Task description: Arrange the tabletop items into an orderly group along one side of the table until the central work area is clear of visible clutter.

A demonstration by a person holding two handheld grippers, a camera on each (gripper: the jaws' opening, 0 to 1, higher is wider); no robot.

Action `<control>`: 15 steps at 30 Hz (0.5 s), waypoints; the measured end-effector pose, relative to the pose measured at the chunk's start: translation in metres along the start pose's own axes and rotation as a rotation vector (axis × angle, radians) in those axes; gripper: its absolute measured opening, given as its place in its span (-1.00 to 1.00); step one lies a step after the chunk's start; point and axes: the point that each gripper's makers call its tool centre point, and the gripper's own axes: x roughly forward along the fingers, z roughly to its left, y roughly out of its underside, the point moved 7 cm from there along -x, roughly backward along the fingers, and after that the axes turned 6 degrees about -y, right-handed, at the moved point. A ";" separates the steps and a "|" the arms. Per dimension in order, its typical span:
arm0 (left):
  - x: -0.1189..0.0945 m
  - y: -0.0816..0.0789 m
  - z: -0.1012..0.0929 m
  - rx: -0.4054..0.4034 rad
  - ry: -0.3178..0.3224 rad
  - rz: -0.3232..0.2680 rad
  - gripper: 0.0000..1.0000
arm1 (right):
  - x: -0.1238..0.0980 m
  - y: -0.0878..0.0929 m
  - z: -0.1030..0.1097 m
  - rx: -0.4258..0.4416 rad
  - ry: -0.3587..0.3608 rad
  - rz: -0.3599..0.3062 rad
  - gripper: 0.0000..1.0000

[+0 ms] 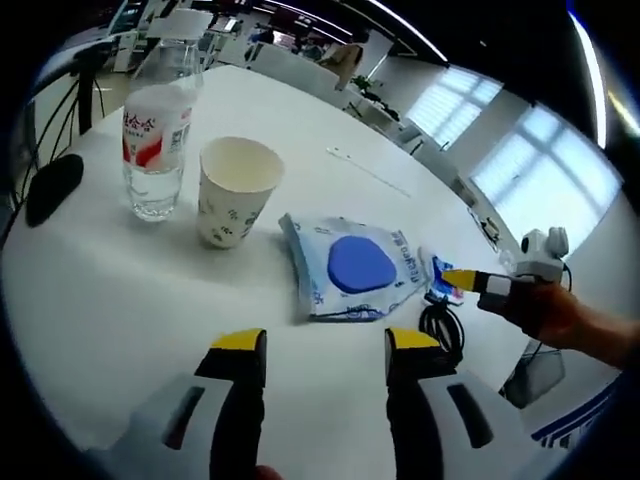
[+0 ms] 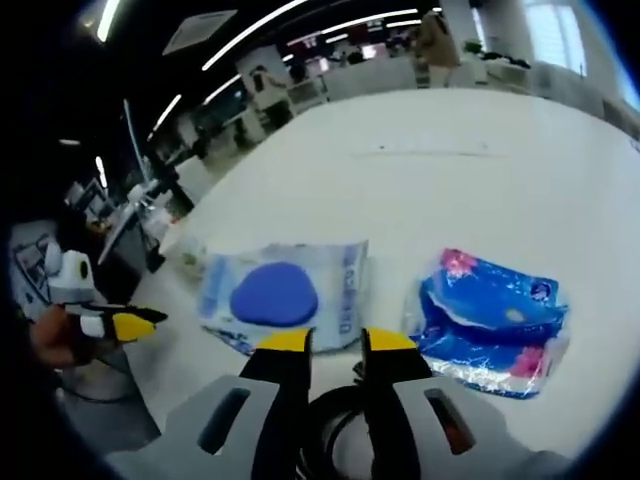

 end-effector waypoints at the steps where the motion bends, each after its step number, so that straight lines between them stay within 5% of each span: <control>1: 0.002 0.000 -0.001 0.004 0.000 0.002 -0.05 | 0.002 0.000 -0.001 0.000 -0.003 0.005 -0.59; 9: 0.016 -0.003 -0.001 0.015 -0.017 0.026 0.00 | 0.014 0.002 -0.002 -0.038 -0.031 0.062 -0.24; 15: 0.028 -0.005 -0.002 0.005 -0.033 0.033 -0.06 | 0.021 0.000 -0.008 -0.027 -0.027 0.069 -0.29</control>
